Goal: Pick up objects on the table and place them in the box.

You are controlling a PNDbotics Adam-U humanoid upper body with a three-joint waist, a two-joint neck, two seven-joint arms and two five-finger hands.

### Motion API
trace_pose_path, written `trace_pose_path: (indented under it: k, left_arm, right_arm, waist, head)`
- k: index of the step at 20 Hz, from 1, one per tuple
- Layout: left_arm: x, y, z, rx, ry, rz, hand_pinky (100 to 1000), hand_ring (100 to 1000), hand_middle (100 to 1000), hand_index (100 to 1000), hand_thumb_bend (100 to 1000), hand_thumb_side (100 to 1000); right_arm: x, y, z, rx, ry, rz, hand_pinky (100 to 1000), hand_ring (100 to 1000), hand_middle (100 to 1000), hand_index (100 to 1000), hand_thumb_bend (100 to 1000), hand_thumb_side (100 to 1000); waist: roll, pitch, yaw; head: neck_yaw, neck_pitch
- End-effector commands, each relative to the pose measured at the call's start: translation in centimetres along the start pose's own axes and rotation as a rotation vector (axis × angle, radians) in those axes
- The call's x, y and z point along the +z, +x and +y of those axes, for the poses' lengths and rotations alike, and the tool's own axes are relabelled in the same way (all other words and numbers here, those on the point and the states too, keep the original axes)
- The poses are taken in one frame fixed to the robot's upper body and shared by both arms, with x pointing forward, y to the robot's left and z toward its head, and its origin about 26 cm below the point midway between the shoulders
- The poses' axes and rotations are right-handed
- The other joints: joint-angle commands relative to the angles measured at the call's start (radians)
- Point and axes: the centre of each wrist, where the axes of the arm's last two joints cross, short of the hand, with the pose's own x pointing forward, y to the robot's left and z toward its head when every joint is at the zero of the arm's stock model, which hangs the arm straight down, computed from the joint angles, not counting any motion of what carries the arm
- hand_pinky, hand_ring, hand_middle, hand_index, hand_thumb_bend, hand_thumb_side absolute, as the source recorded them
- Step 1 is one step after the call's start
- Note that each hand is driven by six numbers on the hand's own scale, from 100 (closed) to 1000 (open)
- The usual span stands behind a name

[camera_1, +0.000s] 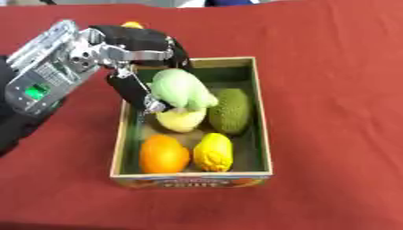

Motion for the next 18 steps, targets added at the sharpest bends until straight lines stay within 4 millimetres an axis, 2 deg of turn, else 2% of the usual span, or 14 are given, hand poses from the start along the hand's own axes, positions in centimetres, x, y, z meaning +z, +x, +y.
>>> trace_pose_path:
  k: [1, 4, 6, 7, 8, 11, 12, 13, 14, 18]
  left_arm:
    - [0.5, -0.1, 0.7, -0.046, 0.008, -0.004, 874, 846, 828, 922, 391, 454]
    - [1.5, -0.4, 1.4, -0.064, 0.042, -0.004, 880, 856, 838, 930, 384, 591]
    - [2.3, -0.4, 1.9, -0.06, 0.078, -0.009, 881, 857, 846, 940, 369, 729]
    - [2.7, -0.4, 2.1, -0.056, 0.094, -0.013, 879, 857, 845, 936, 368, 736]
    - [3.2, -0.4, 2.4, -0.053, 0.109, -0.014, 878, 855, 843, 934, 368, 730]
    - [4.8, -0.8, 3.3, -0.033, 0.164, 0.001, 853, 816, 789, 890, 276, 555]
    - [5.5, -1.1, 3.7, -0.019, 0.19, 0.015, 841, 800, 771, 869, 224, 511]
    - [6.3, -1.7, 4.1, -0.003, 0.217, 0.035, 830, 785, 754, 847, 100, 474]
    - [7.0, -2.3, 4.4, 0.016, 0.241, 0.061, 827, 779, 748, 840, 165, 413]
    - [9.5, -5.7, 5.3, 0.103, 0.294, 0.194, 829, 780, 752, 850, 137, 441]
  right_arm:
    - [-0.2, 0.8, -0.7, 0.014, -0.009, -0.026, 794, 736, 792, 873, 100, 522]
    - [-0.1, 0.7, -0.6, 0.012, -0.01, -0.019, 794, 736, 792, 873, 100, 525]
    - [-0.1, 0.6, -0.6, 0.011, -0.013, -0.016, 794, 735, 792, 873, 100, 525]
    - [0.0, 0.6, -0.6, 0.01, -0.013, -0.015, 794, 735, 791, 873, 100, 525]
    - [0.0, 0.6, -0.6, 0.01, -0.014, -0.014, 794, 735, 791, 873, 100, 525]
    - [0.0, 0.6, -0.7, 0.009, -0.019, -0.014, 794, 734, 791, 872, 100, 527]
    - [0.0, 0.6, -0.7, 0.009, -0.021, -0.014, 794, 734, 791, 872, 100, 527]
    - [0.0, 0.6, -0.7, 0.01, -0.022, -0.013, 794, 734, 791, 872, 100, 526]
    - [0.0, 0.6, -0.8, 0.011, -0.024, -0.013, 794, 734, 790, 872, 100, 526]
    - [0.0, 0.6, -0.9, 0.017, -0.029, -0.014, 794, 733, 790, 872, 100, 526]
  waist:
    - [-0.003, -0.02, -0.001]
    - [0.0, -0.022, 0.001]
    - [0.001, -0.024, 0.001]
    - [0.002, -0.025, 0.001]
    - [0.002, -0.026, 0.001]
    - [0.005, -0.028, 0.001]
    - [0.005, -0.029, 0.002]
    - [0.007, -0.03, 0.003]
    - [0.008, -0.03, 0.004]
    - [0.012, -0.03, 0.006]
  head:
    - [0.002, 0.002]
    - [0.001, 0.004]
    - [0.0, 0.004]
    - [0.0, 0.004]
    - [0.0, 0.005]
    - [-0.003, 0.006]
    - [-0.004, 0.007]
    - [-0.006, 0.008]
    - [-0.007, 0.009]
    - [-0.008, 0.008]
